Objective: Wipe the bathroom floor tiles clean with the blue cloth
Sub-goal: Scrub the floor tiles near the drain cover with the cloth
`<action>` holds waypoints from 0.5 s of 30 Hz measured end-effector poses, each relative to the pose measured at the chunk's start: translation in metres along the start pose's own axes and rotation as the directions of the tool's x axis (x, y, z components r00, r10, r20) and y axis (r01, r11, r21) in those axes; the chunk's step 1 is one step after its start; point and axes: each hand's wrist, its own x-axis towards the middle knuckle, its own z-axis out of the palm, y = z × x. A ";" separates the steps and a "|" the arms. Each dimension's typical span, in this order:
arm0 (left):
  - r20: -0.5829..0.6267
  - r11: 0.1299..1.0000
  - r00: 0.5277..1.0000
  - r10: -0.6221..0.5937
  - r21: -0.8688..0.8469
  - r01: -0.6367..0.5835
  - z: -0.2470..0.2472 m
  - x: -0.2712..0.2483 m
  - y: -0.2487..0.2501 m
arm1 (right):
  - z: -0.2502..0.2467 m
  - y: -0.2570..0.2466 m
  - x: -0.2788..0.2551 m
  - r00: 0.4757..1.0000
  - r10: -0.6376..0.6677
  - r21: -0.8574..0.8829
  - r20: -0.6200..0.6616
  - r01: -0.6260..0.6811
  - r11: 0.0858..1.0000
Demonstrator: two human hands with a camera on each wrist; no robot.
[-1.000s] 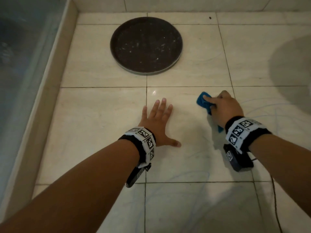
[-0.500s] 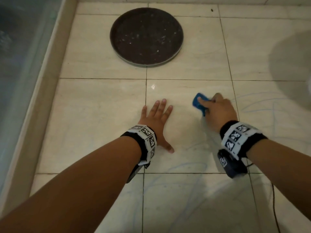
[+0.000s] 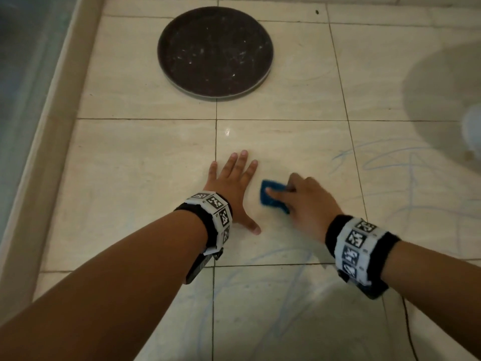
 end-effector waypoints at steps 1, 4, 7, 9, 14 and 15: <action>-0.003 1.000 1.000 -0.001 0.003 0.001 0.000 0.000 0.000 | 0.001 -0.003 -0.005 0.996 -0.084 -0.007 0.025 0.085 0.996; 0.006 1.000 1.000 0.001 -0.004 -0.001 0.000 0.000 0.000 | -0.007 0.020 0.007 0.995 0.097 0.128 0.020 -0.099 0.987; 0.011 1.000 1.000 -0.004 -0.012 0.004 -0.001 -0.001 0.000 | -0.005 0.039 0.018 0.925 0.361 0.232 -0.120 -0.328 0.916; 0.011 1.000 1.000 -0.007 -0.006 0.007 -0.002 -0.002 0.000 | -0.006 0.018 0.006 0.957 0.283 0.168 -0.058 -0.271 0.948; 0.003 1.000 1.000 0.004 -0.027 -0.004 -0.003 -0.005 0.001 | -0.001 -0.017 -0.026 0.989 -0.123 0.108 0.084 0.114 0.988; -0.005 0.999 1.000 0.003 -0.041 -0.004 -0.002 -0.008 0.000 | -0.003 -0.007 -0.018 0.996 -0.058 0.123 0.072 0.049 0.991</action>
